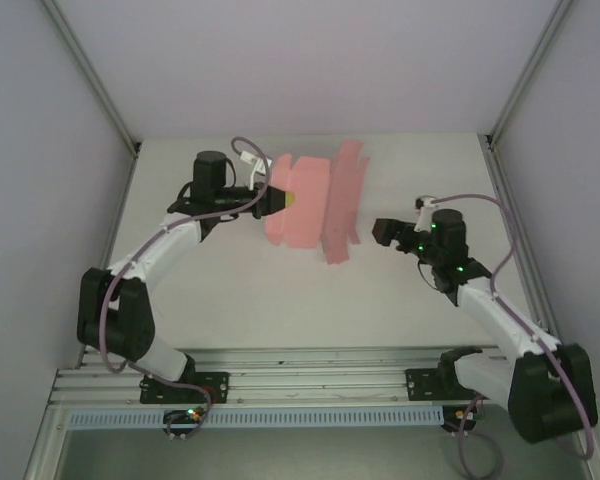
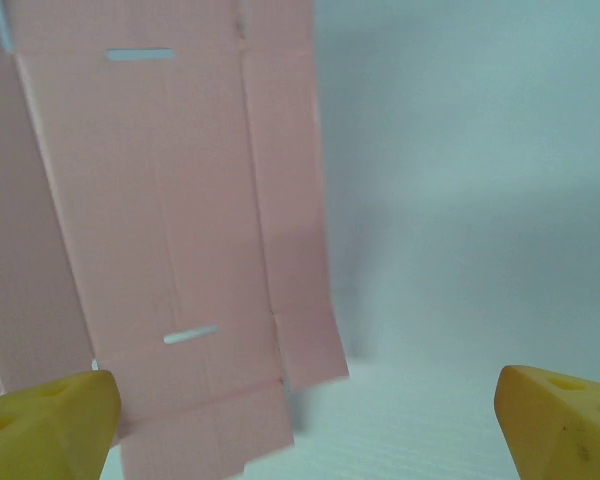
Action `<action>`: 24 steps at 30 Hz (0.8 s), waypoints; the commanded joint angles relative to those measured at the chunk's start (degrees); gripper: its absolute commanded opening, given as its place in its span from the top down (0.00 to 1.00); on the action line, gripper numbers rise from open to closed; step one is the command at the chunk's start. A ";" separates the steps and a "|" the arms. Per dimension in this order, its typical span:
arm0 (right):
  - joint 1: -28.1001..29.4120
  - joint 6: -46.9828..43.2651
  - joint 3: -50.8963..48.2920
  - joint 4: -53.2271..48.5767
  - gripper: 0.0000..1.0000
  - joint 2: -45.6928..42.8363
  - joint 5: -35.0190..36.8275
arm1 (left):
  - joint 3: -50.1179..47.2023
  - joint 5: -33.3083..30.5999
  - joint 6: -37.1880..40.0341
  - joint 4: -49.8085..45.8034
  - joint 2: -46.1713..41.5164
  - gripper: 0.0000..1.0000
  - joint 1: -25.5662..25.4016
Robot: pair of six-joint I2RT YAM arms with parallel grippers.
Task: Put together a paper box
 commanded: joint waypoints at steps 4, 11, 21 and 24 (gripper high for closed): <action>-7.13 2.97 -1.87 11.12 0.03 -3.57 -20.41 | 6.67 7.41 5.68 -3.16 -4.59 1.00 -1.00; -10.07 6.20 0.79 19.83 0.09 0.87 -28.40 | 9.77 11.60 2.58 -1.13 -5.83 1.00 -1.22; -10.82 7.76 6.13 26.31 0.18 8.94 -34.16 | 10.95 13.56 2.72 -0.93 -7.46 1.00 -1.38; -10.87 7.76 7.04 26.24 0.31 9.60 -34.47 | 11.33 12.29 3.64 -2.40 -7.59 1.00 -1.41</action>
